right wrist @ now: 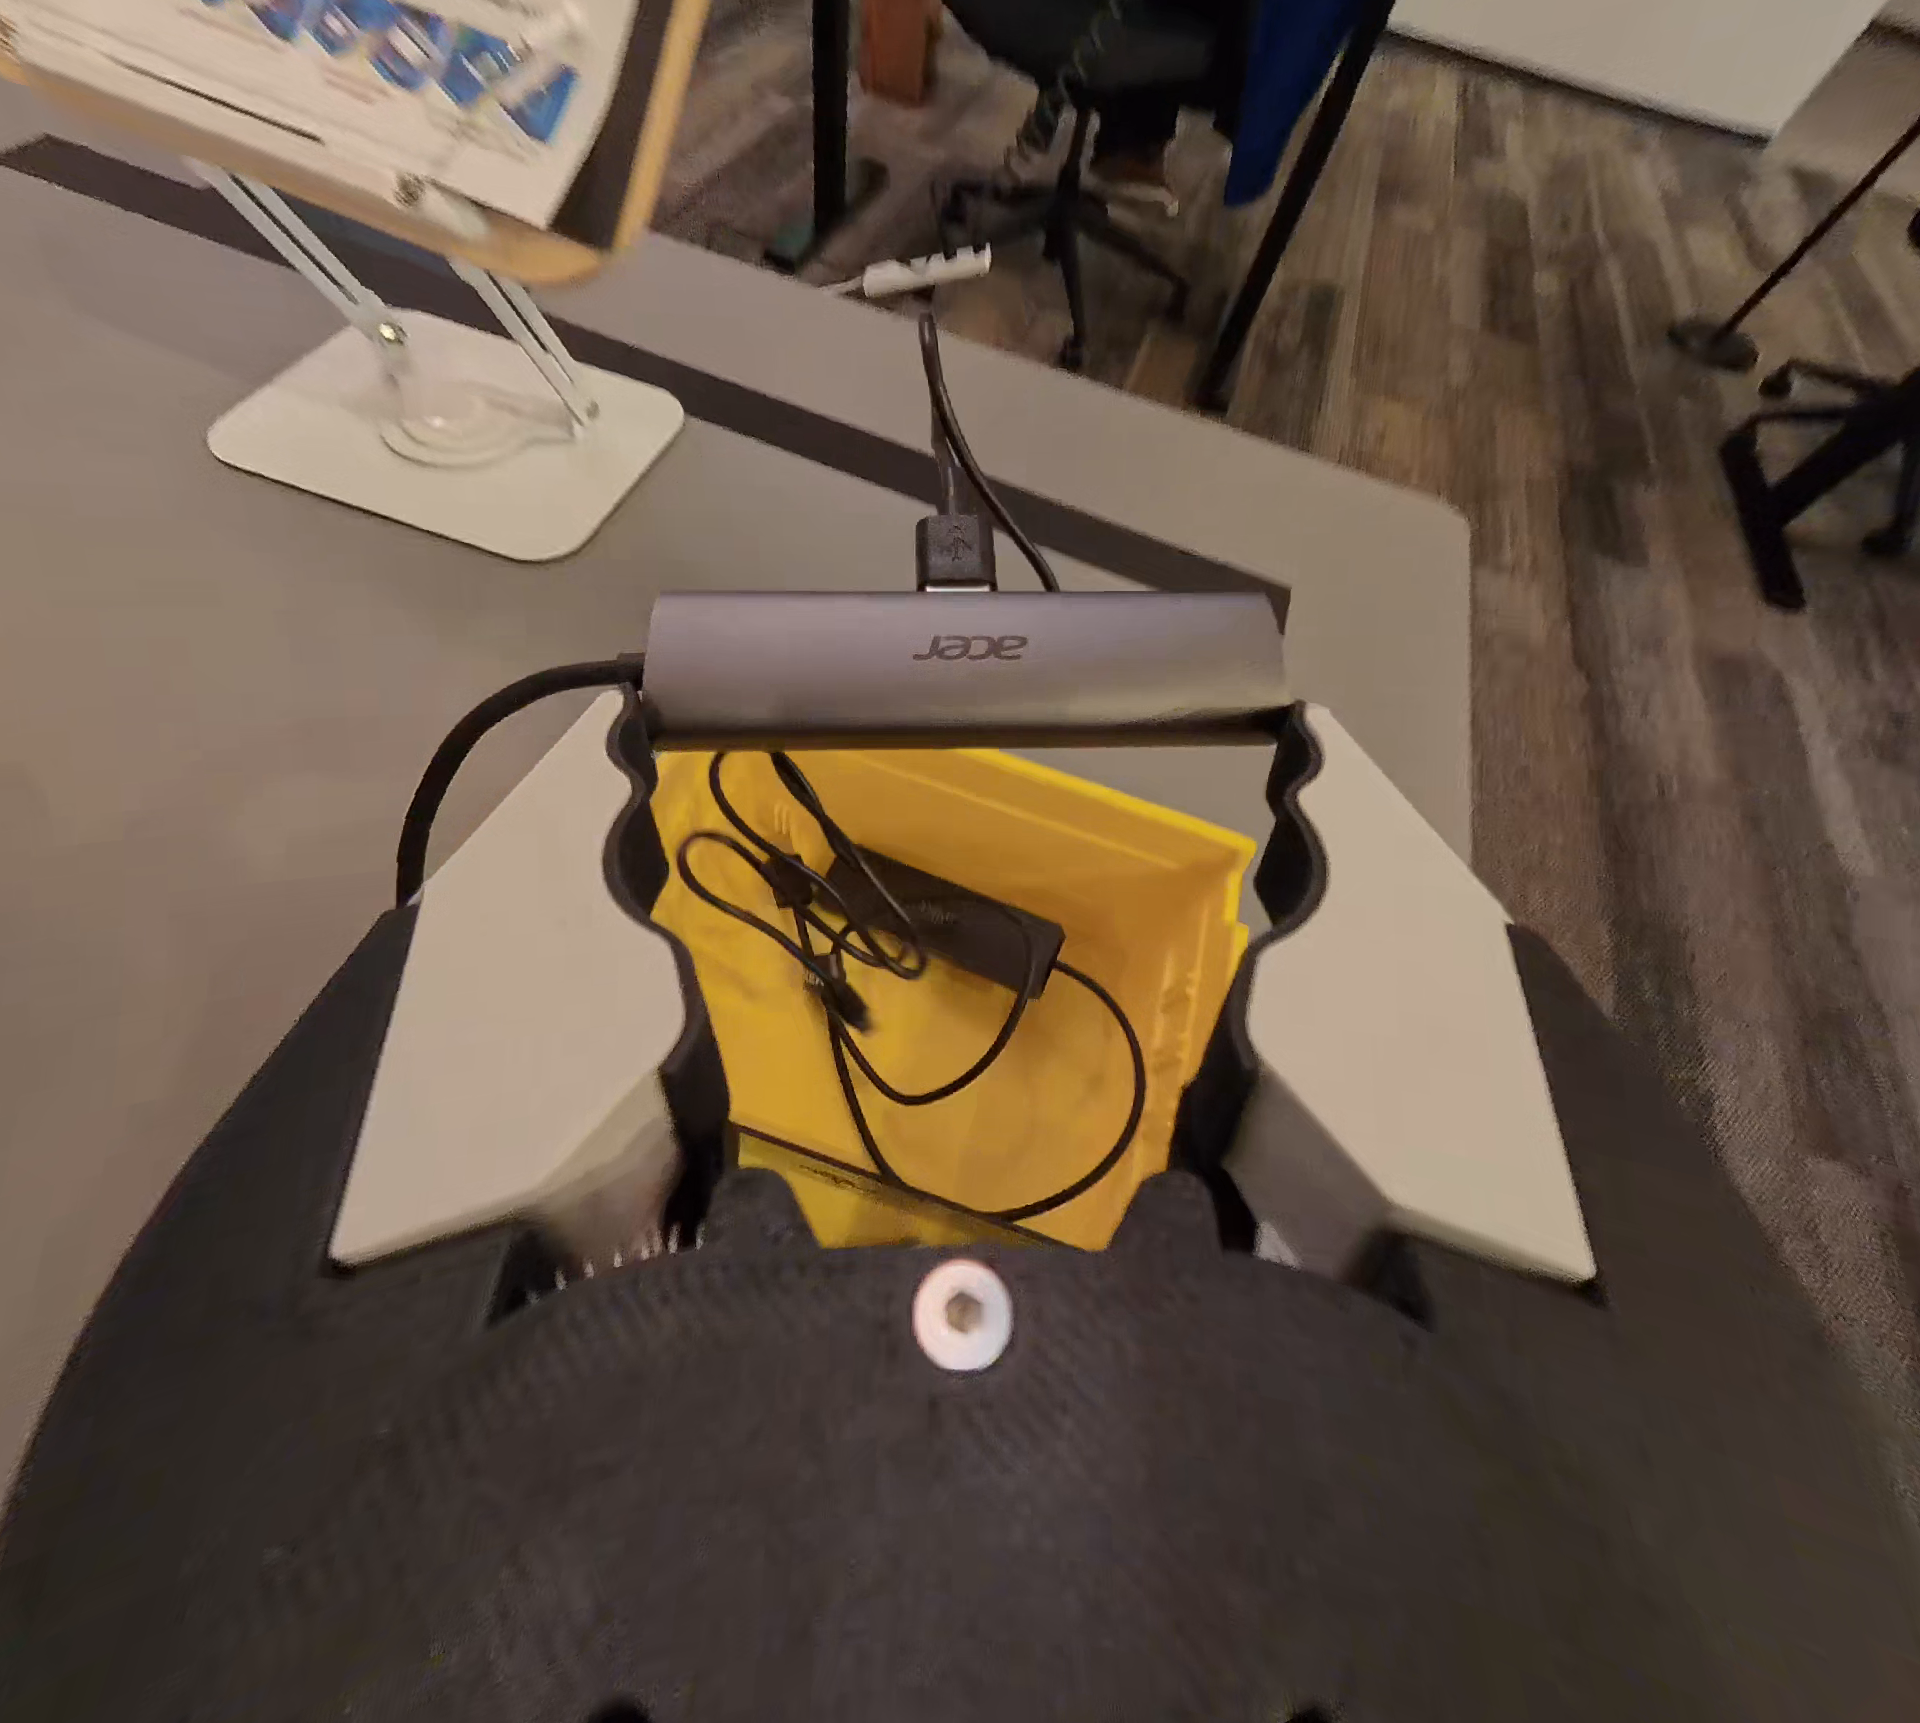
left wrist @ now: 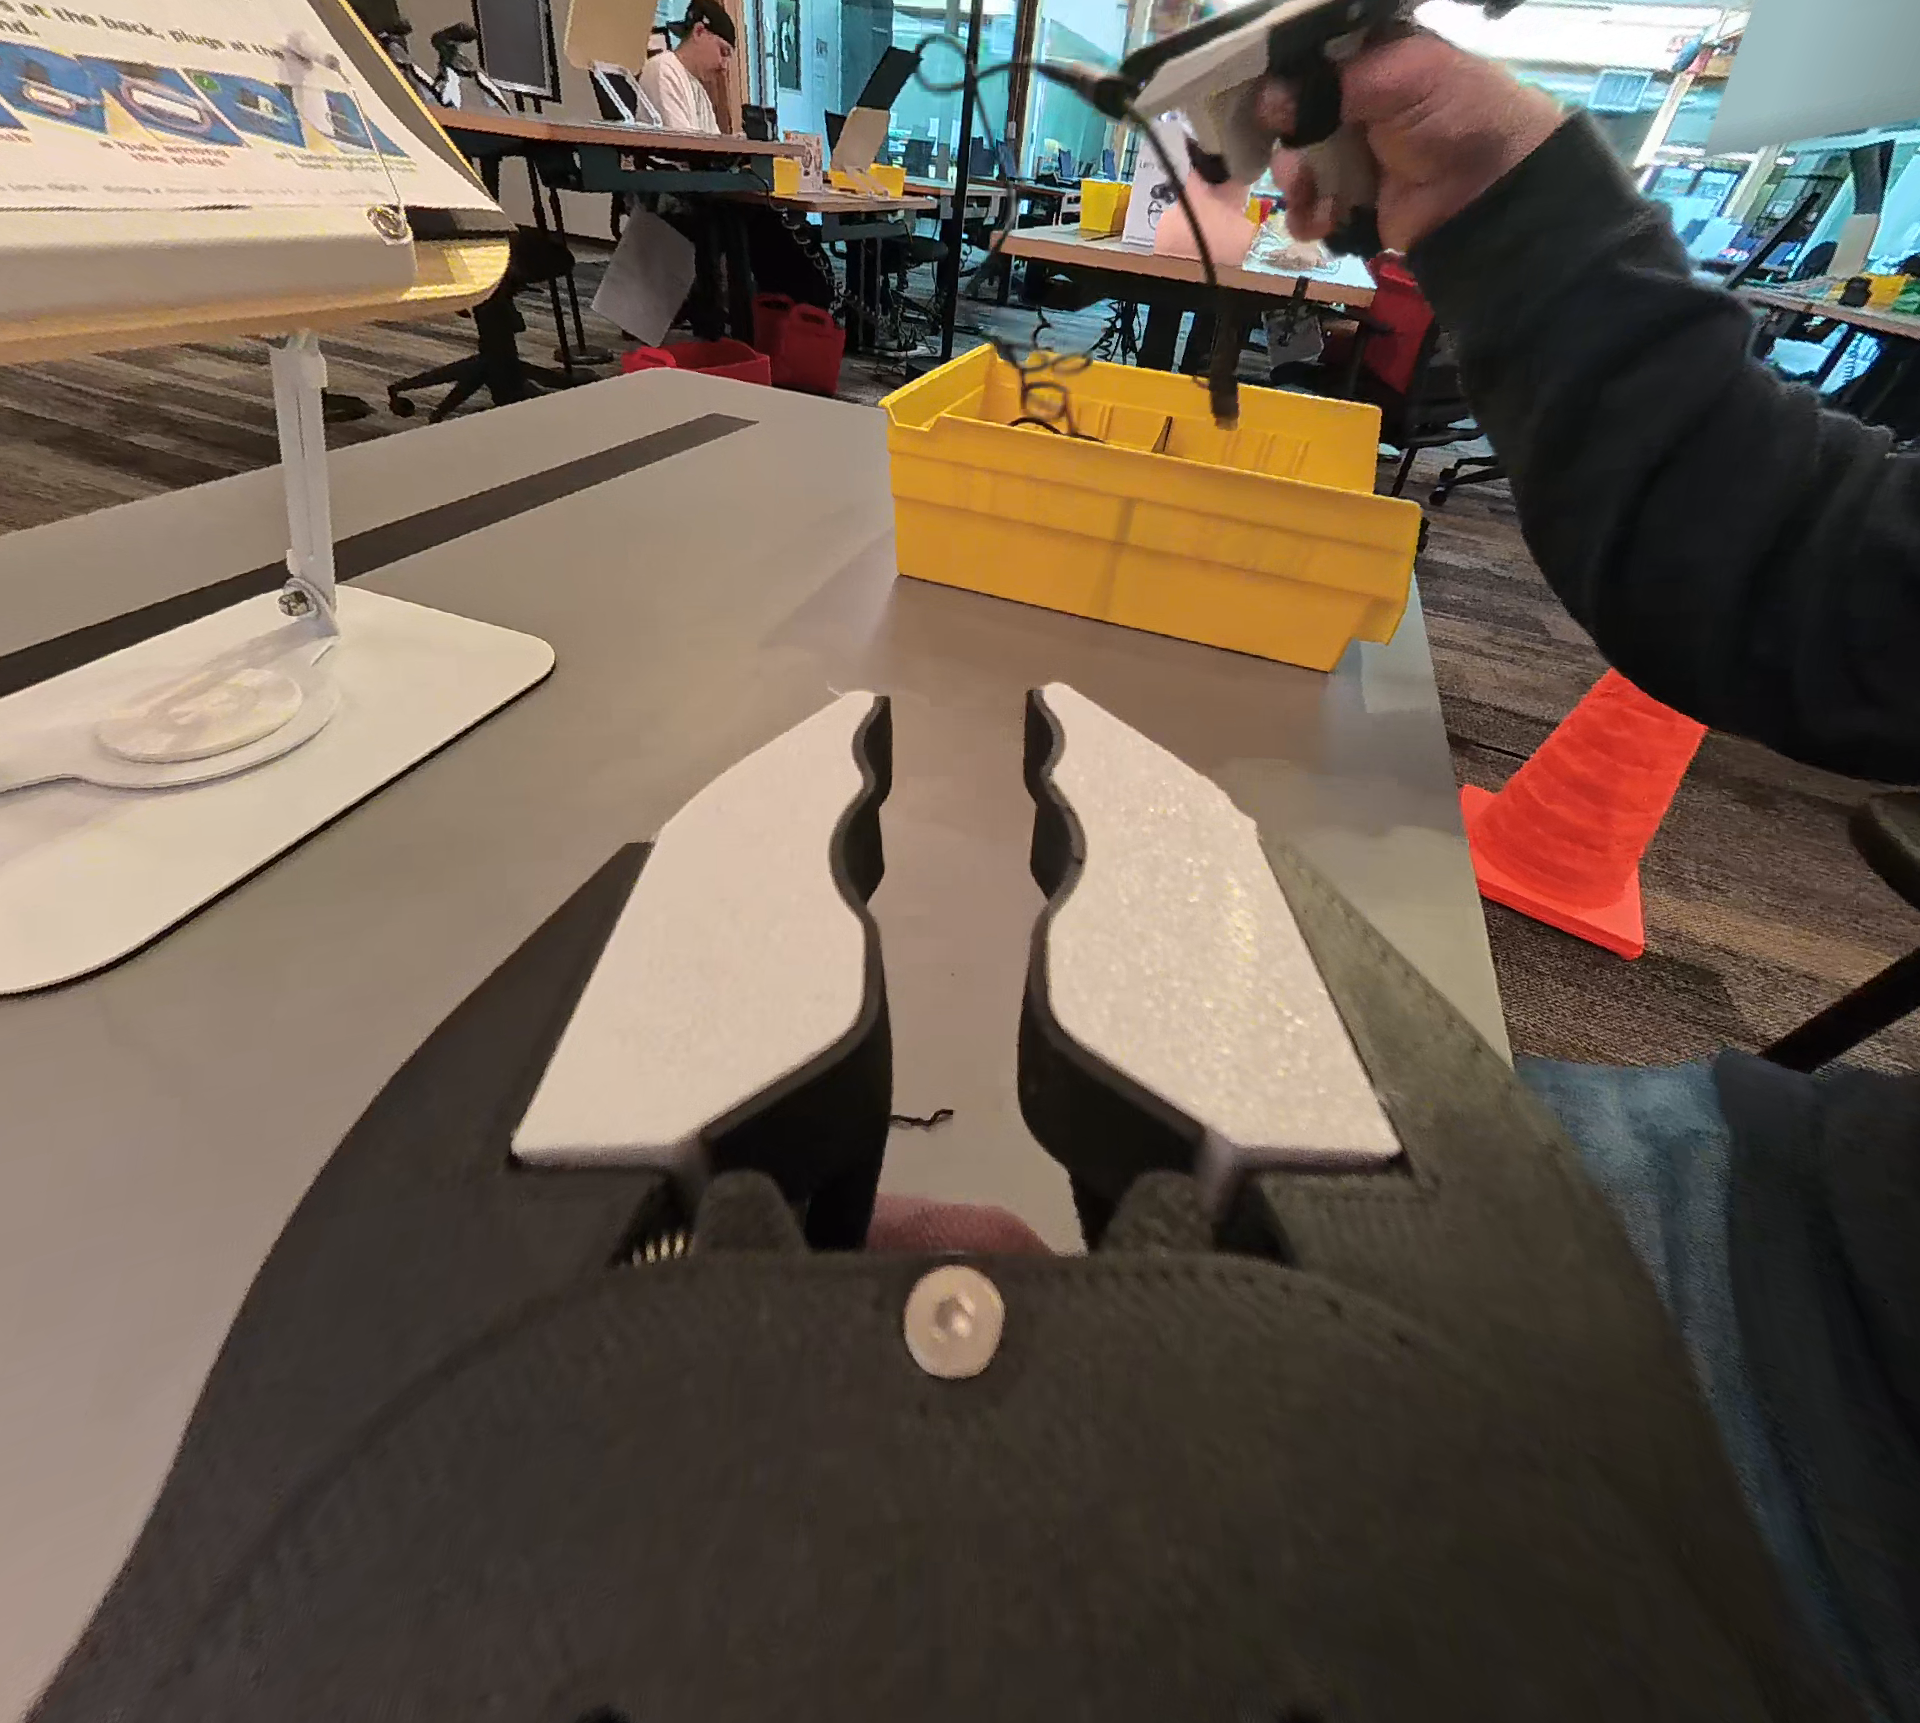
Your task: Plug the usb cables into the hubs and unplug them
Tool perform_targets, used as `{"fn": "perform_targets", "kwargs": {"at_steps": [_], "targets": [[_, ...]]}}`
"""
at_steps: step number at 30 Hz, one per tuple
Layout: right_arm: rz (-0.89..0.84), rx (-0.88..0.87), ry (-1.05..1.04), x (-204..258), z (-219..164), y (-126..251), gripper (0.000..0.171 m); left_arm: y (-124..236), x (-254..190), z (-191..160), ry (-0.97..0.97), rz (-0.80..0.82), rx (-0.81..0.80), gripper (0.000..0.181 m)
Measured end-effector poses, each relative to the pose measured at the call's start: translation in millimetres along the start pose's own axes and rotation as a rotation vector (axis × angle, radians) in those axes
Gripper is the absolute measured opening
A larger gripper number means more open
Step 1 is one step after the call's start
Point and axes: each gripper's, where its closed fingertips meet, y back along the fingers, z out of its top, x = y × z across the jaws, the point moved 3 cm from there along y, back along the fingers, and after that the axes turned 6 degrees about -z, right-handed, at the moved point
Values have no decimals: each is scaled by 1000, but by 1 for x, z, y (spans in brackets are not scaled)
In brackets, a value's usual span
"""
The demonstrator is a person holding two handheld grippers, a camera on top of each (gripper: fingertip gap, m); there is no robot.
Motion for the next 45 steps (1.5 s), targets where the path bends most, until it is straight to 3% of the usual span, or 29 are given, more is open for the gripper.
{"fn": "perform_targets", "kwargs": {"at_steps": [6,15,25,36,45], "targets": [[-47,117,-129,-15,-45,-47,116,0,0,-5,7,1,18,24],[-107,-10,-326,-42,-48,-64,116,-1,4,-11,32,5,26,25],[-234,-7,-189,-40,-66,-79,116,-2,6,-15,39,10,36,26],[-335,188,83,-32,-103,-81,116,-5,5,-19,33,14,60,26],[-287,361,229,-18,-122,-80,116,-6,5,-21,26,19,80,26]]}}
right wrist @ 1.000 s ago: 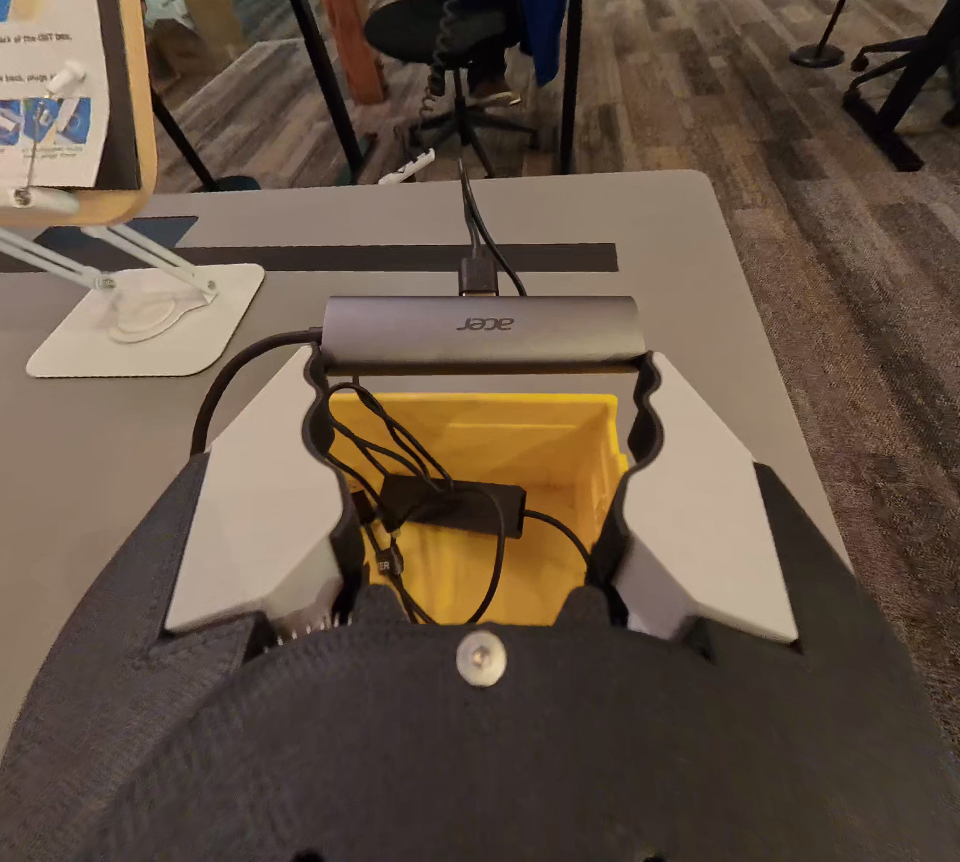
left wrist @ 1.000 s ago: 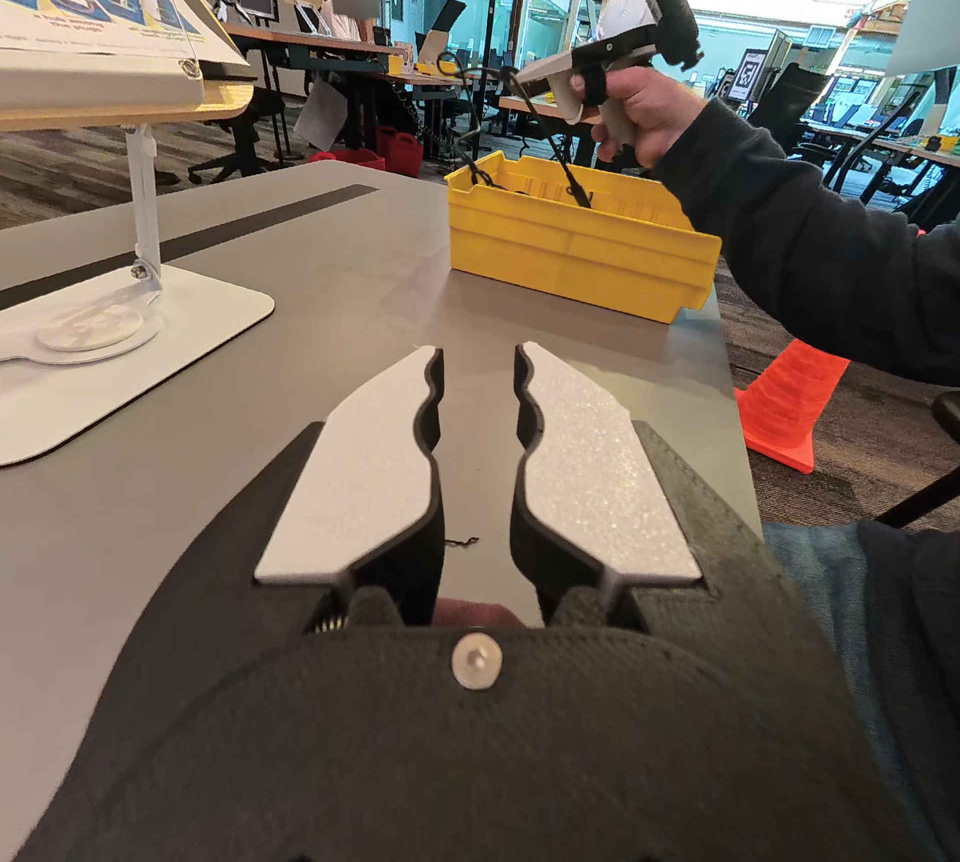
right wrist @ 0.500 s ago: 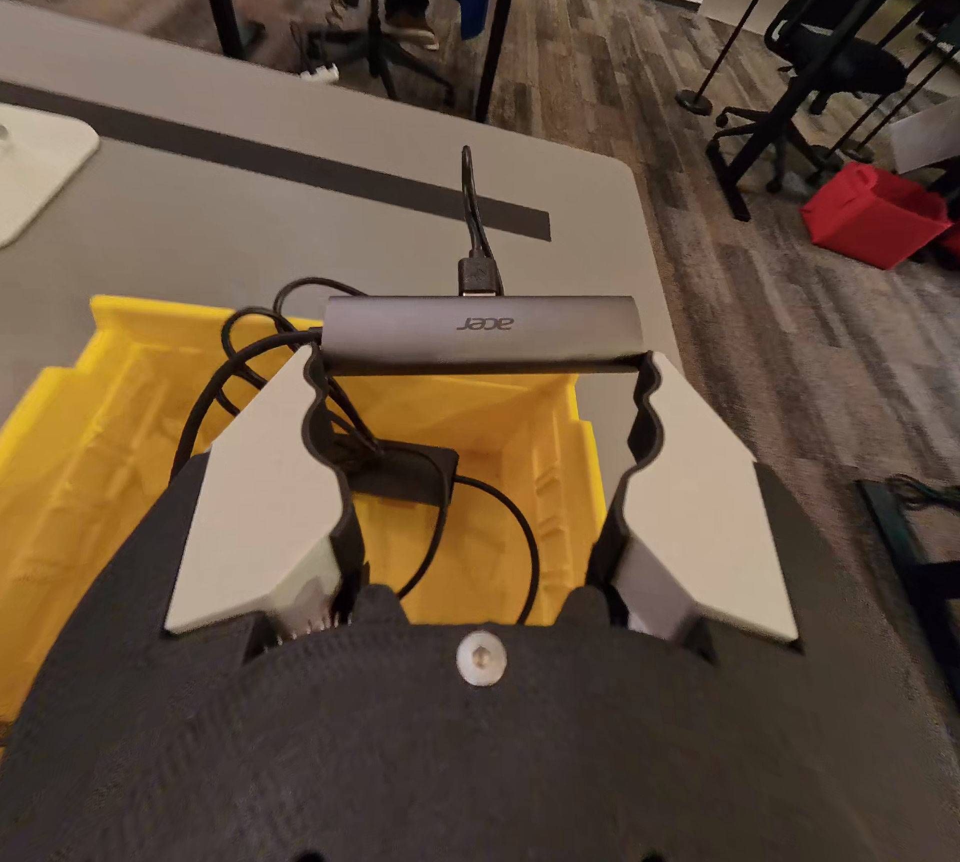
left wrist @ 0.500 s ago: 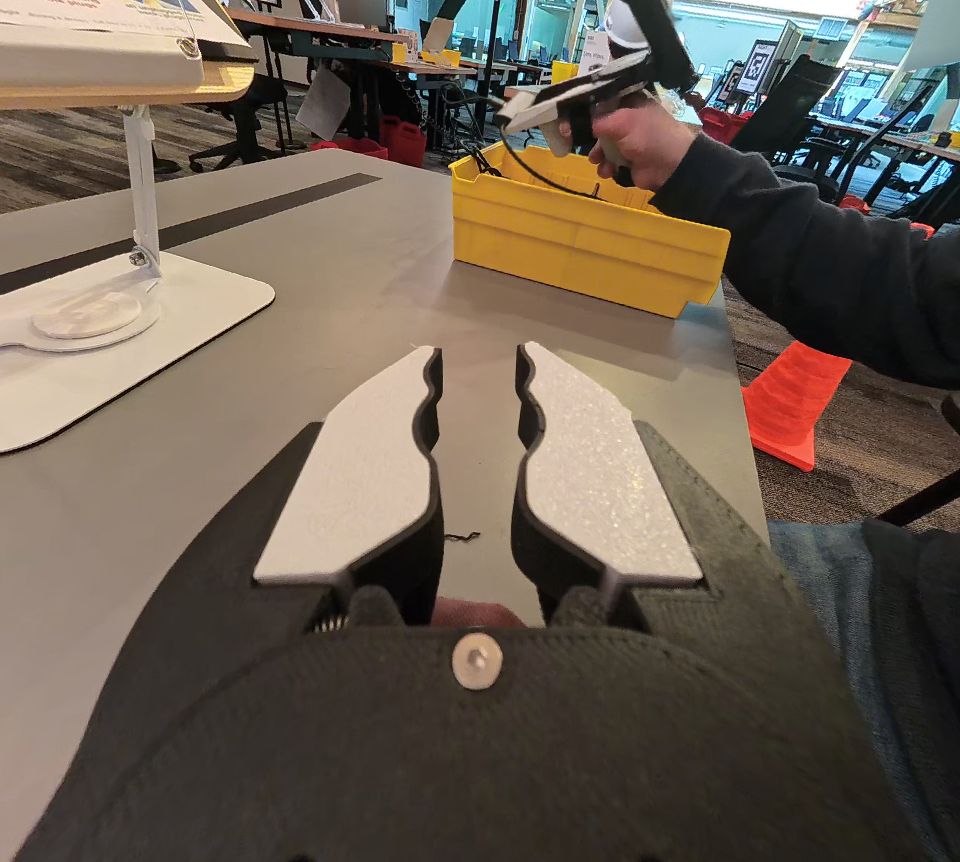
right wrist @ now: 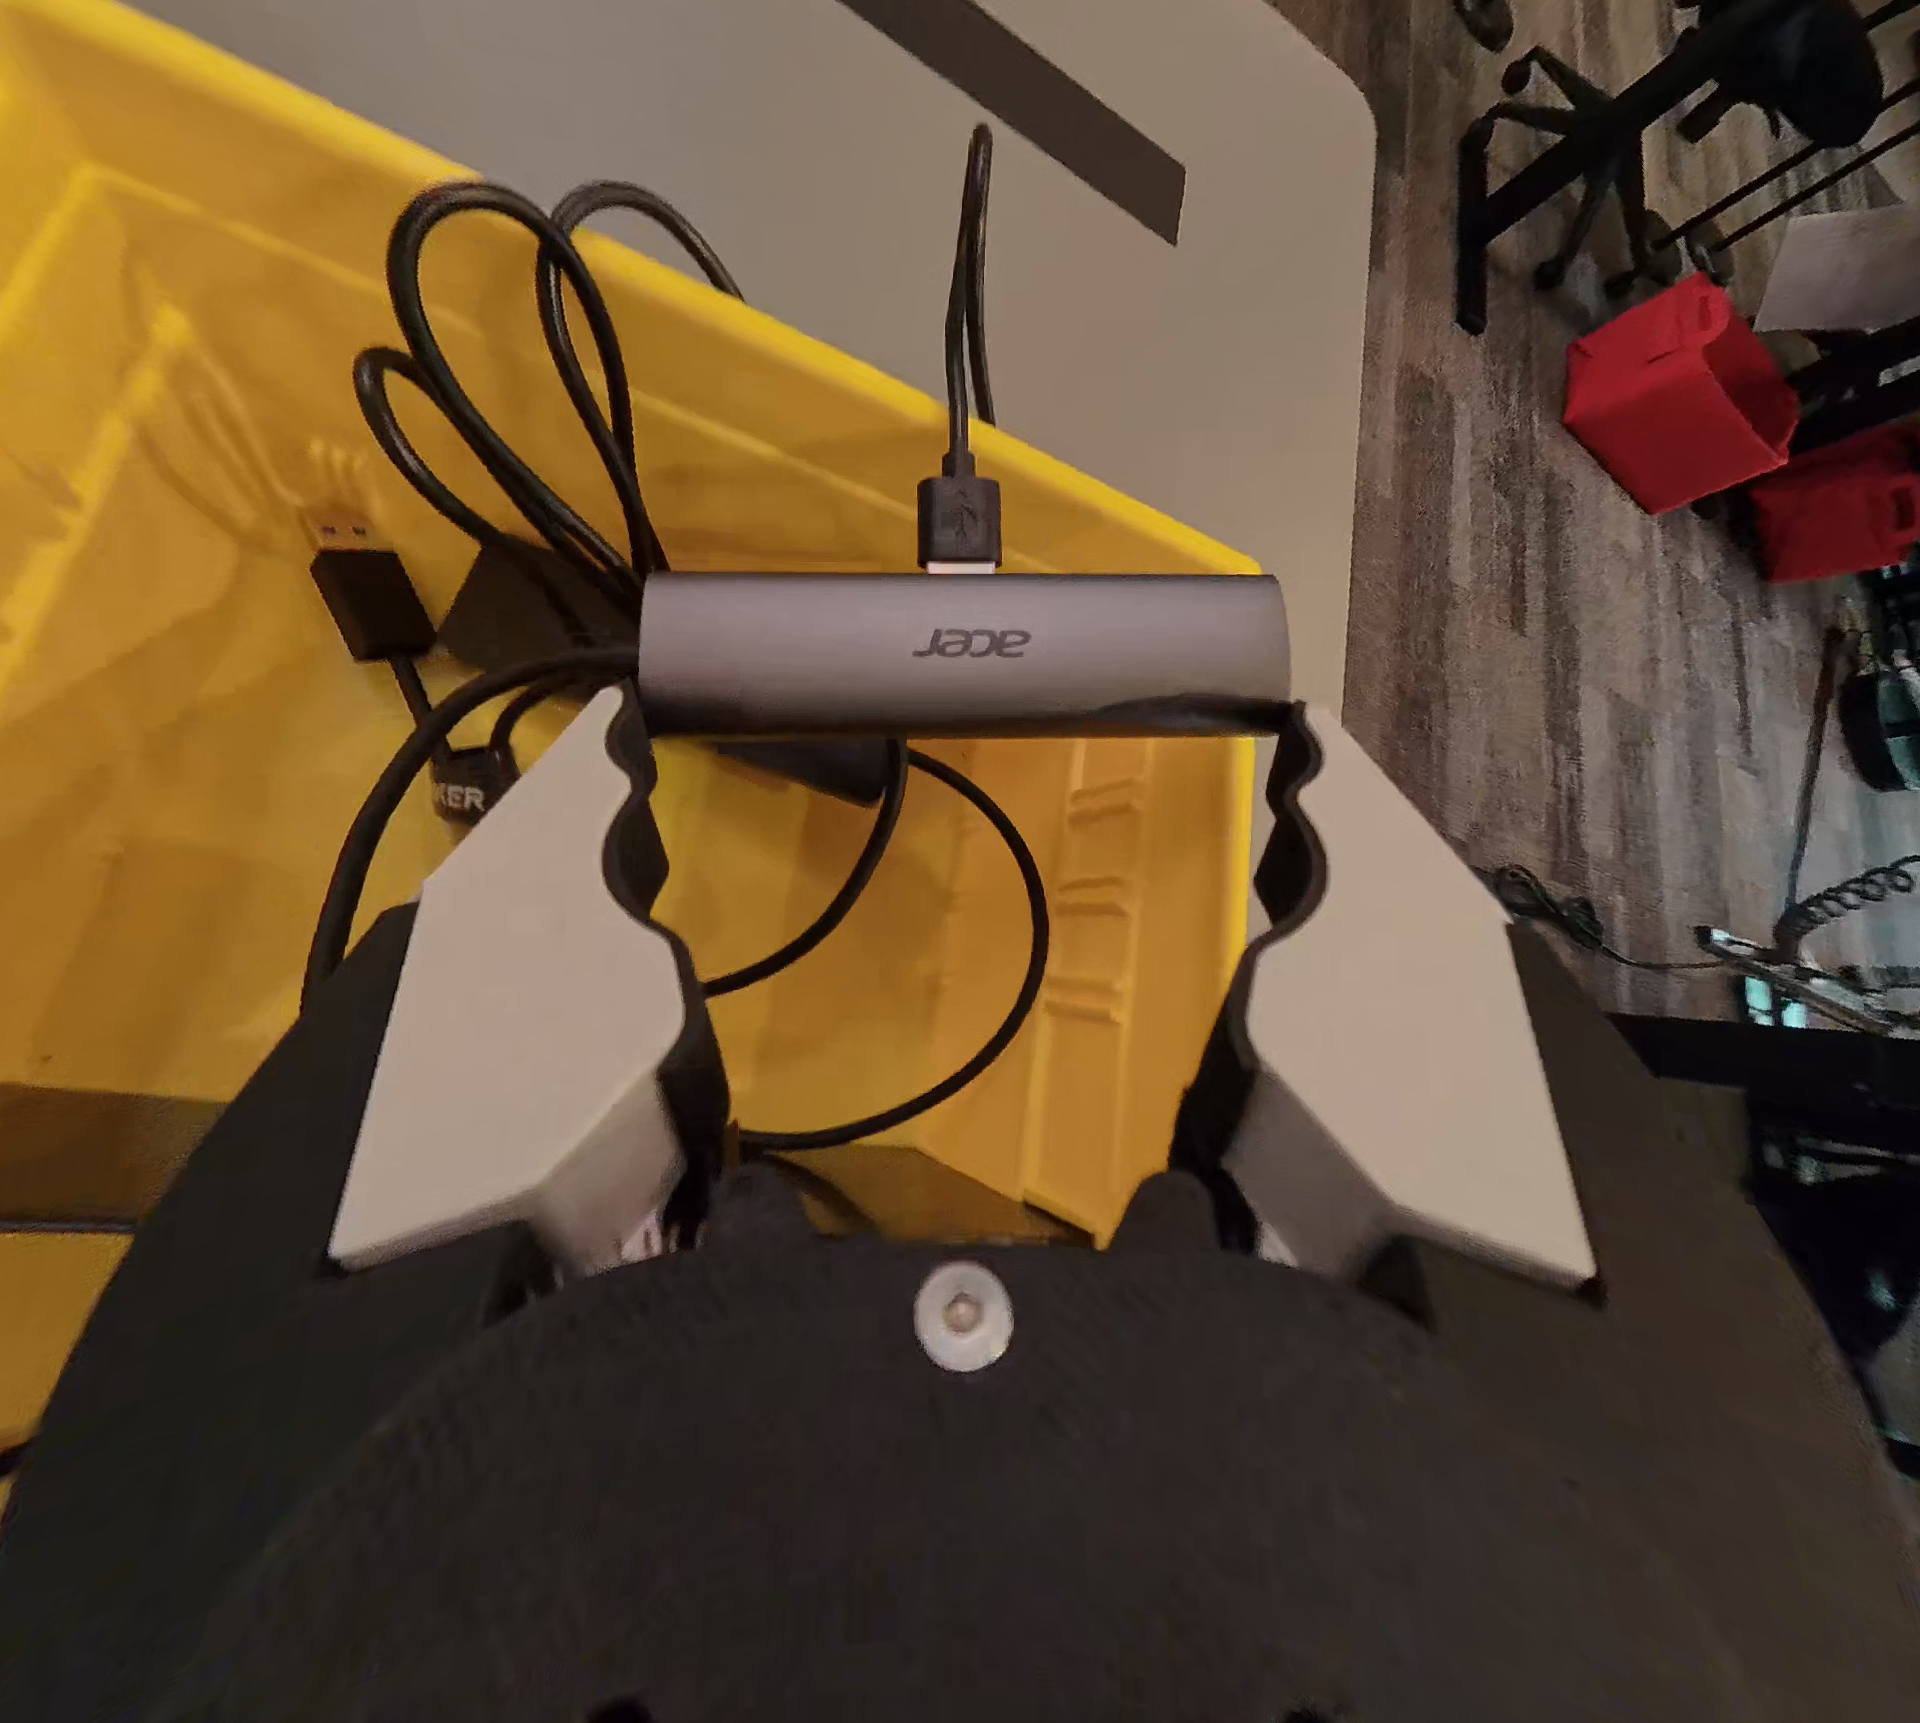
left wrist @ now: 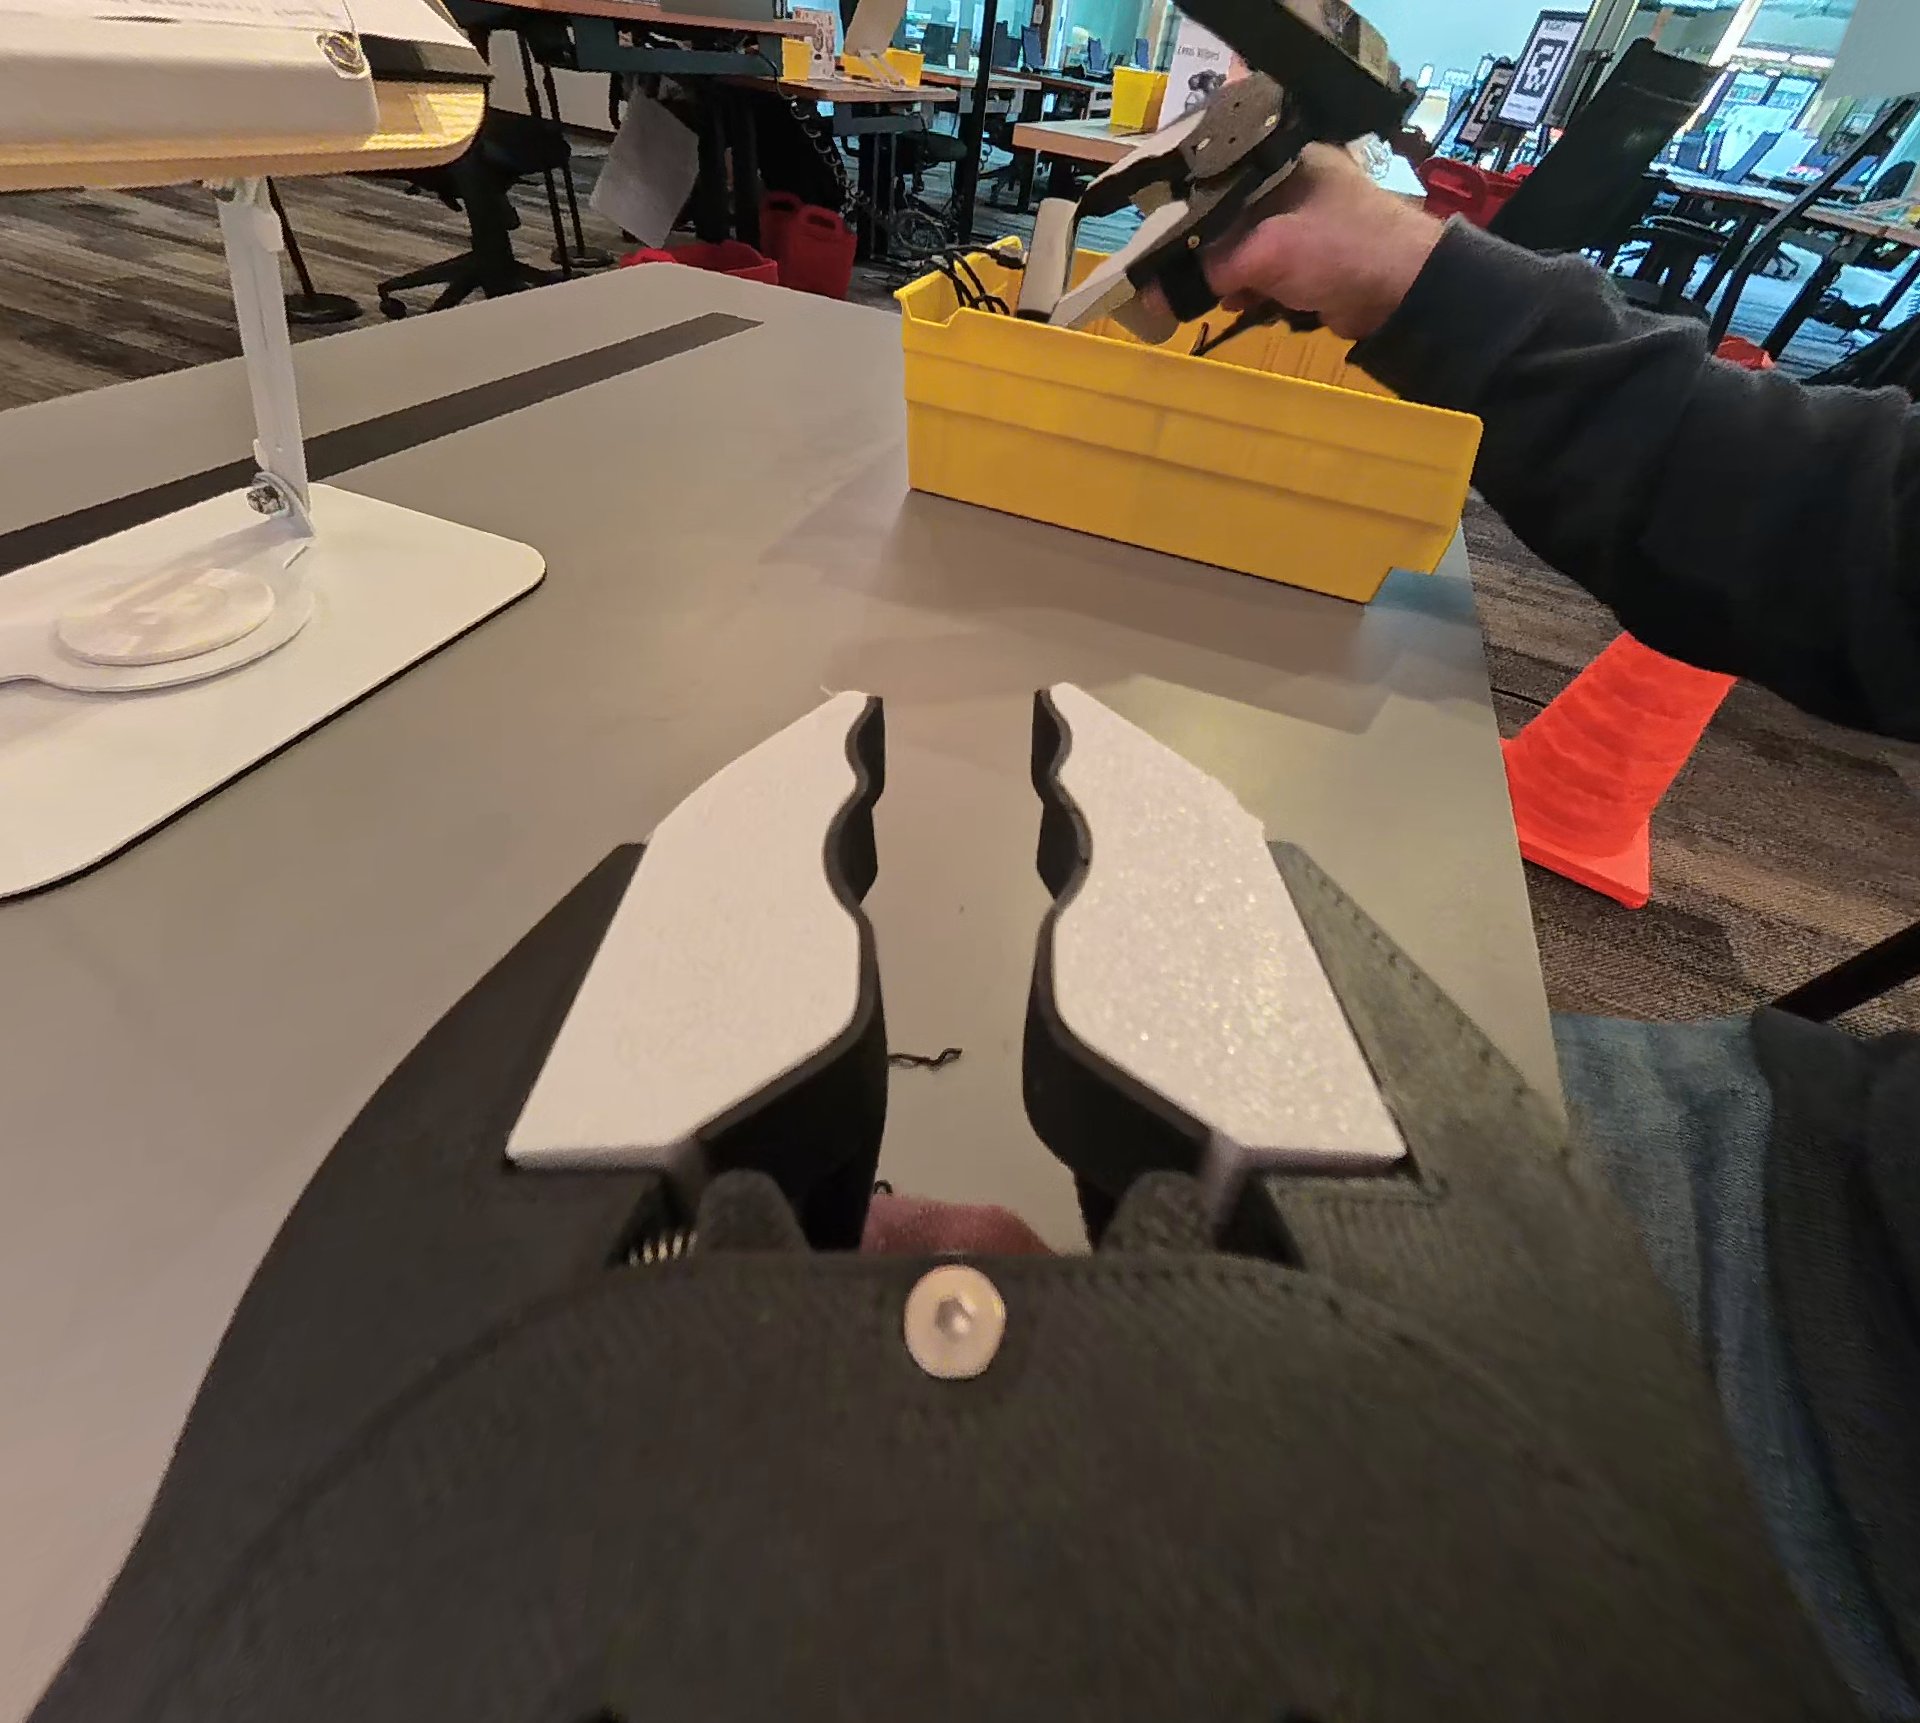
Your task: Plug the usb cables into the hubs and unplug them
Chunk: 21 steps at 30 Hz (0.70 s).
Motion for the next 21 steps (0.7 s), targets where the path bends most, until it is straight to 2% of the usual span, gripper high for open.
{"fn": "perform_targets", "kwargs": {"at_steps": [9,16,21], "targets": [[37,183,191,9,-12,-10,116,-1,-1,-2,-16,7,23,26],[176,381,294,30,-38,-30,115,-3,-2,-4,-25,4,39,27],[319,468,278,40,-45,-36,114,-4,-3,-5,-25,1,47,27]]}}
